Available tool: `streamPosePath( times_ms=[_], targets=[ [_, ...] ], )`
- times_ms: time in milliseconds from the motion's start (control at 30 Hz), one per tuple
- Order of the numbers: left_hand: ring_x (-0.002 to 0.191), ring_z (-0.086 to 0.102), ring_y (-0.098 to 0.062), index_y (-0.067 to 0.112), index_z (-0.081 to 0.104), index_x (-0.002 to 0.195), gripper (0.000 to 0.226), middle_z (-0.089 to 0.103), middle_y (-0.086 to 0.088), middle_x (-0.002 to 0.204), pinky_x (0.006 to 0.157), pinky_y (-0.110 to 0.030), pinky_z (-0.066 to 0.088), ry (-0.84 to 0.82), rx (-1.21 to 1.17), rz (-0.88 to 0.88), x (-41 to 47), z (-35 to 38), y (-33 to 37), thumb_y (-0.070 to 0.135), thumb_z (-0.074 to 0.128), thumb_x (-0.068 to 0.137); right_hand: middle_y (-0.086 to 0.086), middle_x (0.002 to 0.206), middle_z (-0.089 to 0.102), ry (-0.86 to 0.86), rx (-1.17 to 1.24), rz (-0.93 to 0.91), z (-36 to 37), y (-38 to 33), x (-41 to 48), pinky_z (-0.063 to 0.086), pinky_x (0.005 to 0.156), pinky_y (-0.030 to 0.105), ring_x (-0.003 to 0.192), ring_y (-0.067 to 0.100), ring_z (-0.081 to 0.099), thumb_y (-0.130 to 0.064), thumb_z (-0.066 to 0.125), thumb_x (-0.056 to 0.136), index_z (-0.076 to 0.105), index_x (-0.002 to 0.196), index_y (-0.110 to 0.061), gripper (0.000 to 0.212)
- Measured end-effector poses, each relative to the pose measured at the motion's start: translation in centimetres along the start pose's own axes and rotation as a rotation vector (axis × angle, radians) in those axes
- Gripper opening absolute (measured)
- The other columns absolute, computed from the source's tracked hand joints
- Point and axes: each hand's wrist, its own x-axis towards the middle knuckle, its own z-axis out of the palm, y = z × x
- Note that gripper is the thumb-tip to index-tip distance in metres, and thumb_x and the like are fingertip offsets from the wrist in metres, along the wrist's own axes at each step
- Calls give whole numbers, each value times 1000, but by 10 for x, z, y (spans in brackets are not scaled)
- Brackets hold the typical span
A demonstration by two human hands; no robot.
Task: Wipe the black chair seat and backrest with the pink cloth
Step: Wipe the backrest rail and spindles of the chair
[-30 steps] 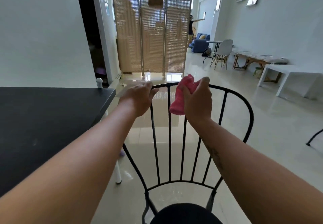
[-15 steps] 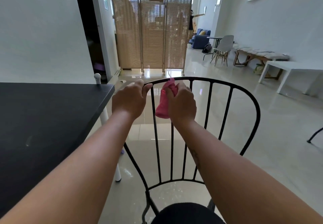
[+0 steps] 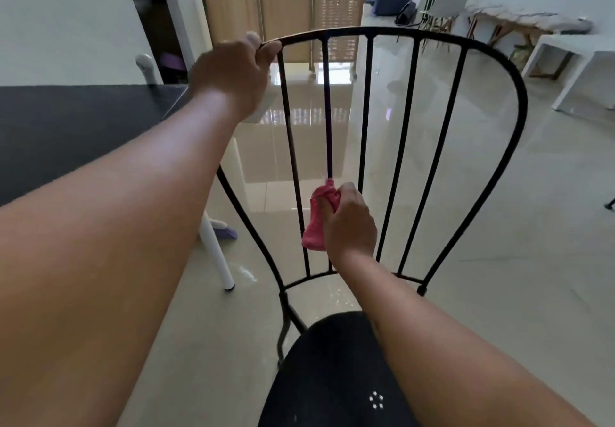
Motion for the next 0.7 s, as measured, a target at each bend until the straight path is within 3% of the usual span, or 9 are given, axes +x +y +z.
streamPosePath(
  times_ms=[133,300,433,533,700],
  targets=[
    [81,52,-31,11,55,110,57,55,-11,88,69,-39,38,19,38,-8,14,11,-2,58,24,100,-3,92,59,-88,34,134,26,30,-13,46,64,32,73,17,56,-41,50,96,52,99,-15,27],
    [91,58,-35,13,55,112,58,57,-12,93,76,-38,42,45,42,11,22,23,-8,59,23,100,-6,92,58,-273,-29,301,48,73,-39,42,65,30,74,16,56,-34,54,96,51,96,-22,12],
    [98,59,-37,13,57,114,60,63,-16,103,81,-41,45,24,34,-7,24,25,-9,60,22,99,-5,91,58,-268,-43,291,54,79,-44,38,64,29,72,15,52,-32,52,97,49,95,-23,10],
    [91,58,-33,13,56,114,59,61,-13,98,79,-39,45,32,23,-3,23,24,-8,59,22,99,-3,88,58,-258,-36,272,50,69,-33,38,59,28,69,14,53,-33,52,97,51,93,-20,13],
    [82,55,-30,13,55,107,56,56,-7,87,71,-37,41,39,16,-15,14,13,-4,59,24,100,-3,83,59,-161,61,130,16,21,5,50,59,32,67,14,57,-38,55,95,55,97,-17,21]
  ],
)
